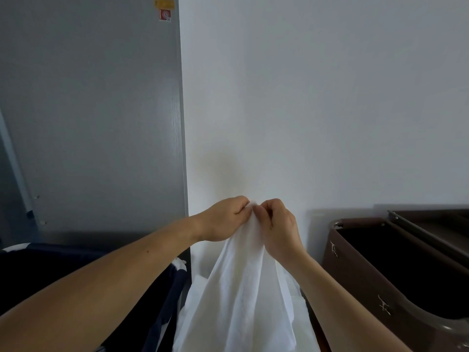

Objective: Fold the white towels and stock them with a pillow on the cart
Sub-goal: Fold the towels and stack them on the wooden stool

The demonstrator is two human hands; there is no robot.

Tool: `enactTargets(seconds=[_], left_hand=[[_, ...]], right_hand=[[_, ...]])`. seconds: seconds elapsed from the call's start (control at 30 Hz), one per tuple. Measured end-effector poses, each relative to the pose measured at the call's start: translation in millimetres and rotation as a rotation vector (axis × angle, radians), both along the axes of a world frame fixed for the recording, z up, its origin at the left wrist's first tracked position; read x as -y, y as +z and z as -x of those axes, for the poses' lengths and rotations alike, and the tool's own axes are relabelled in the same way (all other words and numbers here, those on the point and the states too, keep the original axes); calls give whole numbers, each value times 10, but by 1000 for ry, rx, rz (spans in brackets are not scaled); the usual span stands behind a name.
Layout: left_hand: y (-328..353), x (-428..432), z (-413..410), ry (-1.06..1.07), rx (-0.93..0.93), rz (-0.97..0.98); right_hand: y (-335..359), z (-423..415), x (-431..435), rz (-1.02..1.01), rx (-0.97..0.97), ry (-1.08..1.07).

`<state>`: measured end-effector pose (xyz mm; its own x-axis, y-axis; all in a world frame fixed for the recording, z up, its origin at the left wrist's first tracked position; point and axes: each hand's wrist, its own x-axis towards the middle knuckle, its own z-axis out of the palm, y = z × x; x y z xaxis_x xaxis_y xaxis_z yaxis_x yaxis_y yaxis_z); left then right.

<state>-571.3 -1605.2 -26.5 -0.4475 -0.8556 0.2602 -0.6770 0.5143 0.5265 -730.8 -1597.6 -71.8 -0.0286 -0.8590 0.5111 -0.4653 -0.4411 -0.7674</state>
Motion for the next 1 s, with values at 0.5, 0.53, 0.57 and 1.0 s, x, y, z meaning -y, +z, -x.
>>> enactTargets(seconds=[0.5,0.53,0.57,1.0], left_hand=[[969,513,-178,410,-330,514],[1031,550,-220,433,-343,530],[1083,583,-254,449,-352,543],[1143,895,-561,592,-391,454]], right_hand=[[-249,193,148,-133,59,75],[-309,261,159,-154,95,70],[-362,334,185,-181,152,75],[-342,822,126,-316,297,223]])
